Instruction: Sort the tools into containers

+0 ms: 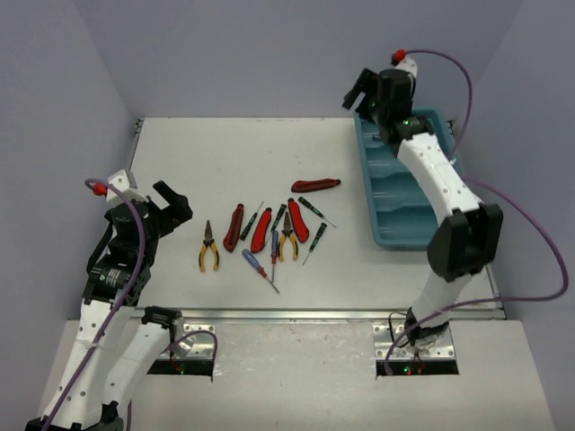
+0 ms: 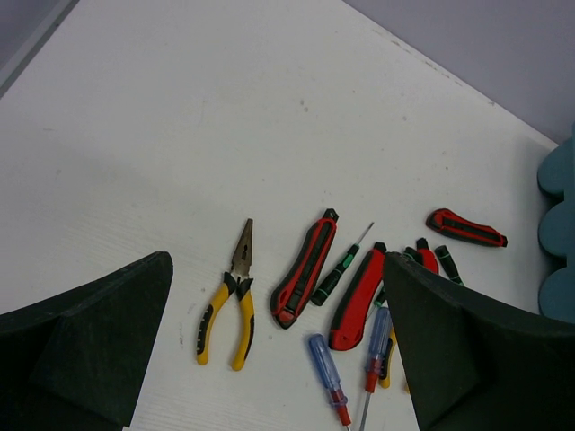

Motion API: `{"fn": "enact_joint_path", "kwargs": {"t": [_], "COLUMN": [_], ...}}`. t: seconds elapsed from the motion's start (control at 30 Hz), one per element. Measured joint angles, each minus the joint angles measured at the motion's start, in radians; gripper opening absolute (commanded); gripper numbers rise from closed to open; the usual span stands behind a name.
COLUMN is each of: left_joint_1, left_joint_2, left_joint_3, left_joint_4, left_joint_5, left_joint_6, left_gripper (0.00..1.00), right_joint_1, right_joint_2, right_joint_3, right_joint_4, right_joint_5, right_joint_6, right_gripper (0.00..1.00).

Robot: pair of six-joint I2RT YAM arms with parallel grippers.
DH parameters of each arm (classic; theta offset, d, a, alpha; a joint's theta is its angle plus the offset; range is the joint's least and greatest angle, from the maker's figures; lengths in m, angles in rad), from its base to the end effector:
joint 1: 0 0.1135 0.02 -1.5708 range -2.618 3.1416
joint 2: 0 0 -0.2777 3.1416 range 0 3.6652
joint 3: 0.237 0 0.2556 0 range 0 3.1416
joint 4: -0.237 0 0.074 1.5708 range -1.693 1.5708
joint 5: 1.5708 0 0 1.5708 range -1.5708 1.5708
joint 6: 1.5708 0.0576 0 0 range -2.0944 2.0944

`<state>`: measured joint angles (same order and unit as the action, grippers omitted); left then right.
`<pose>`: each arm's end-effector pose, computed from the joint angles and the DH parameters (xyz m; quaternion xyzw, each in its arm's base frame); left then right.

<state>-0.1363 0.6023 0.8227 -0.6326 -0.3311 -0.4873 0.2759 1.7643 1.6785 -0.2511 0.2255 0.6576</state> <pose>0.1395 -0.0002 0.3322 -0.2329 0.7970 -0.0344 0.5562 0.4354 0.1099 0.3815 0.2177 0.7834 0.1767 0.5547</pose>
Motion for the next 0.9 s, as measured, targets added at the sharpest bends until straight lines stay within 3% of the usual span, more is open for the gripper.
{"fn": "enact_joint_path", "kwargs": {"t": [0.1, 0.17, 0.33, 0.43, 0.5, 0.6, 0.9], "left_joint_1": [0.009, 0.011, 0.012, 0.012, 0.012, 0.012, 0.012], "left_joint_2": [-0.003, -0.007, -0.009, -0.012, -0.017, -0.025, -0.027], "left_joint_3": [0.000, 0.000, 0.000, 0.000, -0.002, -0.004, -0.004], "left_joint_4": [0.000, 0.001, 0.000, 0.001, 0.001, 0.001, 0.001], "left_joint_5": [-0.006, -0.006, -0.006, -0.006, -0.006, -0.006, 0.000], "left_joint_6": [0.000, 0.000, 0.000, 0.000, 0.000, 0.000, 0.000], "left_gripper": [1.00, 1.00, 1.00, 1.00, 1.00, 1.00, 1.00], "right_joint_1": [0.262, 0.406, 0.617, 0.695, 0.739, 0.788, 0.806], "right_joint_2": [-0.226, -0.291, -0.192, -0.052, 0.021, 0.100, 0.170], "right_joint_3": [-0.262, -0.389, -0.502, -0.492, -0.481, -0.441, -0.363], "right_joint_4": [0.004, -0.010, -0.096, -0.132, -0.154, -0.191, -0.195], "right_joint_5": [0.021, 0.034, 0.100, 0.139, 0.155, 0.187, 0.251], "right_joint_6": [-0.070, -0.081, -0.042, 0.007, 0.034, 0.073, 0.169], "right_gripper": [0.50, 0.49, 0.47, 0.45, 0.36, 0.34, 0.30]}}
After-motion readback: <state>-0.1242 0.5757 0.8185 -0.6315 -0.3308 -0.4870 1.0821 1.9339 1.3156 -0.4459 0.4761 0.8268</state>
